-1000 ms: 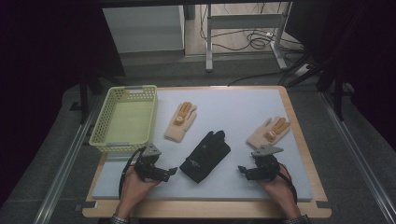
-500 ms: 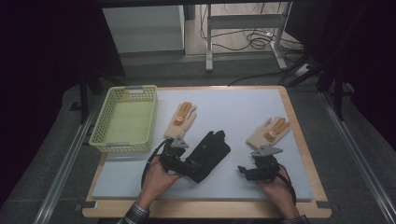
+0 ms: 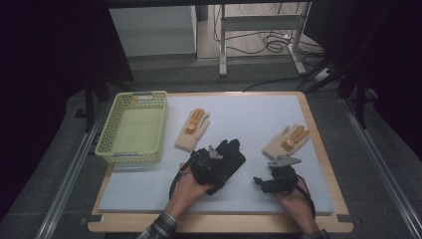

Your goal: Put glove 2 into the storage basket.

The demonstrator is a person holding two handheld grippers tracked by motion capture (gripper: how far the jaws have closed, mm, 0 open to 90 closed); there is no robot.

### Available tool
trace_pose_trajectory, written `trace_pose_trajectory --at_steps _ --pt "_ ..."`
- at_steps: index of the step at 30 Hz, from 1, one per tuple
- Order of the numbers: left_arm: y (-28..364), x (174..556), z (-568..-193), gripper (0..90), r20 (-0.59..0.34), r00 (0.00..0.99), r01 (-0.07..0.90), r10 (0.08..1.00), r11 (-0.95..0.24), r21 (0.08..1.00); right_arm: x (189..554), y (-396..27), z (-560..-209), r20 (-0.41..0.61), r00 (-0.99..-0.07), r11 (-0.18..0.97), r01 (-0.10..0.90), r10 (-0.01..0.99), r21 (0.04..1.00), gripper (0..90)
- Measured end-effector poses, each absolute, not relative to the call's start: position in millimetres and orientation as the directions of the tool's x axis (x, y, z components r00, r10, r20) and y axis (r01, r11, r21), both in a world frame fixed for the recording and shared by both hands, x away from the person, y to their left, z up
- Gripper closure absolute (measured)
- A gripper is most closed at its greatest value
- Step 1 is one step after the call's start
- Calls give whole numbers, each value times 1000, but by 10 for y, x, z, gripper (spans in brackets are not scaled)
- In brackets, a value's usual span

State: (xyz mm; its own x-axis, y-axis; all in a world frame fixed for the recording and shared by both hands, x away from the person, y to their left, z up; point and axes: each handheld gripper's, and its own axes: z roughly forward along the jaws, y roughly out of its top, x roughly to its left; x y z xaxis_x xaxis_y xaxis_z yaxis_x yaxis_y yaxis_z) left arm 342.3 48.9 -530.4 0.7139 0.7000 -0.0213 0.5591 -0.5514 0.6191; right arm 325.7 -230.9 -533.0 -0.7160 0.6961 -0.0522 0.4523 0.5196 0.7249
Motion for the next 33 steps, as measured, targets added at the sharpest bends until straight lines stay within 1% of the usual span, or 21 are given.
trace_pose_trajectory --at_steps 1,2,4,5,6,7,9,10,11,12,16,17,18,19,20,21,22,23,25,33 --pt "520 3444 -5342 0 -57 709 574 703 -529 625 3257 -2309 -5330 -52 -716 519 453 696 725 185" --pt "519 3440 -5354 0 -73 708 581 702 -520 626 3257 -2309 -5329 -51 -716 519 453 696 725 185" --pt "498 3419 -5358 0 -77 710 580 700 -519 627 3257 -2309 -5330 -52 -716 520 453 696 725 185" --pt "464 3394 -5362 0 -52 716 568 696 -538 624 3257 -2309 -5330 -51 -716 519 453 696 724 184" --pt "444 3377 -5359 0 -52 720 563 692 -540 626 3258 -2309 -5330 -51 -716 519 453 696 725 185" --pt "379 3333 -5361 0 -16 730 545 683 -568 617 3257 -2309 -5330 -52 -716 520 453 696 724 185" --pt "370 3327 -5351 0 -7 732 541 682 -574 615 3257 -2309 -5330 -52 -716 520 453 696 724 184" --pt "376 3338 -5350 0 -22 727 552 686 -566 612 3257 -2309 -5330 -52 -716 520 453 696 724 184" --pt "395 3348 -5339 67 -26 721 560 693 -559 612 3257 -2308 -5330 -52 -716 520 453 697 724 184" --pt "424 3351 -5309 112 -31 710 568 703 -547 615 3257 -2309 -5330 -53 -716 520 453 696 724 184" --pt "473 3360 -5260 392 -4 711 557 703 -560 614 3257 -2308 -5330 -52 -715 520 454 697 724 184" --pt "500 3372 -5245 392 10 717 546 697 -570 614 3257 -2308 -5330 -52 -715 520 453 697 724 184" --pt "513 3381 -5241 483 8 716 547 698 -569 614 3256 -2308 -5330 -53 -715 520 453 697 724 184" --pt "523 3387 -5237 526 8 717 546 697 -569 615 3256 -2308 -5331 -53 -715 520 453 697 724 184" --pt "536 3395 -5217 614 9 726 537 688 -576 617 3256 -2308 -5330 -53 -715 520 453 697 724 183" --pt "536 3395 -5217 650 9 726 537 688 -576 617 3256 -2308 -5330 -53 -715 520 453 697 724 183" --pt "536 3394 -5203 650 12 728 533 685 -578 618 3256 -2308 -5330 -53 -715 520 453 697 724 183" --pt "543 3395 -5187 675 14 731 528 682 -578 622 3256 -2308 -5330 -54 -715 520 453 697 724 183" --pt "585 3416 -5125 700 -9 727 536 686 -559 633 3257 -2309 -5330 -54 -716 521 453 697 724 183" --pt "724 3495 -4911 693 -16 702 547 712 -525 653 3256 -2309 -5330 -53 -715 520 454 698 724 182"
